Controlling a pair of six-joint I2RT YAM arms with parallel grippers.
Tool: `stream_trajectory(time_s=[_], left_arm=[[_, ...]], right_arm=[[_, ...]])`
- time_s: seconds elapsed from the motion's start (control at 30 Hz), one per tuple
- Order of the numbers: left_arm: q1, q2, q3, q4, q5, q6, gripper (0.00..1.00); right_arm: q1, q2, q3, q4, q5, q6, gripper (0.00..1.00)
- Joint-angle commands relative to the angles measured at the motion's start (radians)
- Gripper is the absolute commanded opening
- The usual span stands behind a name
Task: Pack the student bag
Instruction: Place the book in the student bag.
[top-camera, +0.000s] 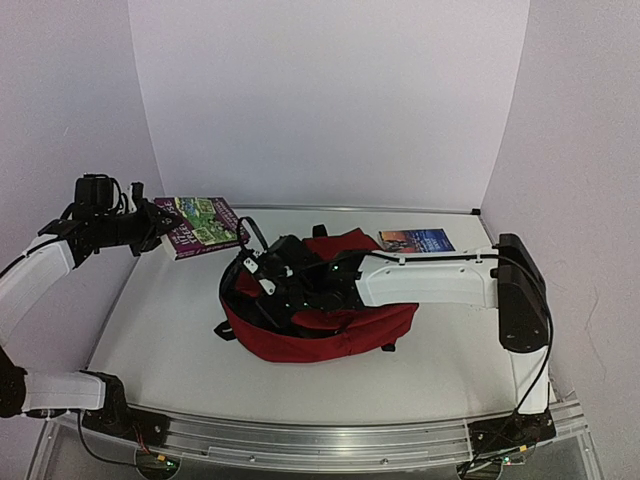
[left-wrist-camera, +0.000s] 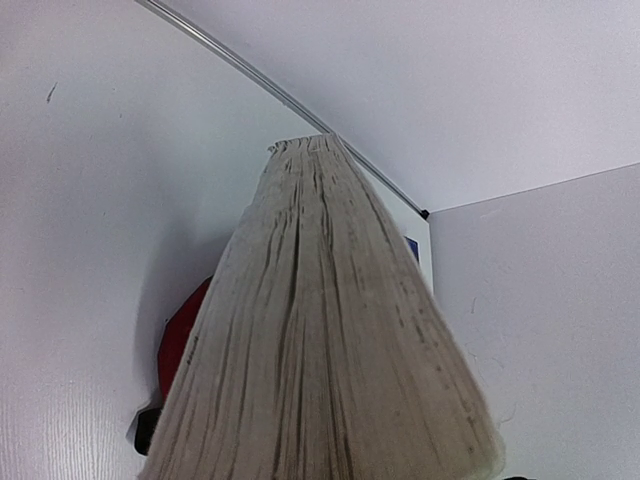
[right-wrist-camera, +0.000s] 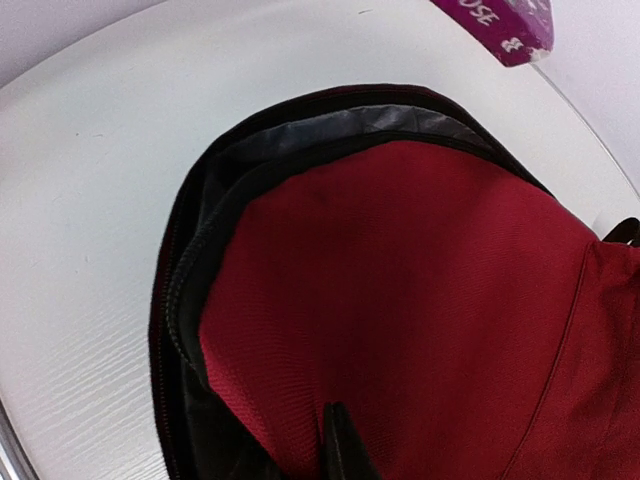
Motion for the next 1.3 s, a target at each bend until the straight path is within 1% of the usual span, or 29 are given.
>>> stream_trajectory(time_s=[0.0,0.1,0.23,0.33,0.43,0.5,0.6,0.7,0.8,0.9,1.03,1.27], left_arm=[[0.000,-0.073,0.043,0.043,0.052,0.019,0.00],[0.000,-0.132,0.036,0.059,0.093,0.012,0.00],[0.000,-0.196,0.036,0.052,0.163,-0.001,0.00],[0.001,-0.190,0.027,0.007,0.227,-0.011,0.00],[0.000,-0.165,-0.024,-0.017,0.279,-0.047,0.00],[-0.002,-0.152,-0.100,0.040,0.321,-0.113,0.00],[-0.027,-0.143,-0.218,0.238,0.349,-0.237,0.00],[-0.089,-0.114,-0.269,0.352,0.315,-0.295,0.00],[-0.164,-0.040,-0.249,0.384,0.265,-0.292,0.00],[-0.219,0.038,-0.248,0.485,0.249,-0.320,0.00],[-0.248,0.127,-0.260,0.605,0.233,-0.363,0.00],[-0.300,0.257,-0.194,0.659,0.145,-0.356,0.00]], right_arm=[[-0.068,-0.100,0.011,0.007,0.035,0.109,0.00],[-0.139,-0.158,-0.016,0.008,0.074,0.236,0.00],[-0.235,-0.239,-0.070,0.031,0.073,0.374,0.00],[-0.263,-0.288,-0.101,0.053,0.088,0.443,0.00],[-0.269,-0.323,-0.113,0.078,0.104,0.490,0.00],[-0.270,-0.348,-0.121,0.107,0.101,0.509,0.00],[-0.269,-0.376,-0.137,0.154,0.083,0.516,0.00],[-0.270,-0.387,-0.140,0.181,0.052,0.514,0.00],[-0.267,-0.400,-0.146,0.204,0.029,0.508,0.00],[-0.261,-0.416,-0.157,0.224,0.013,0.498,0.00],[-0.245,-0.424,-0.157,0.239,0.009,0.487,0.00],[-0.178,-0.412,-0.128,0.250,0.042,0.439,0.00]])
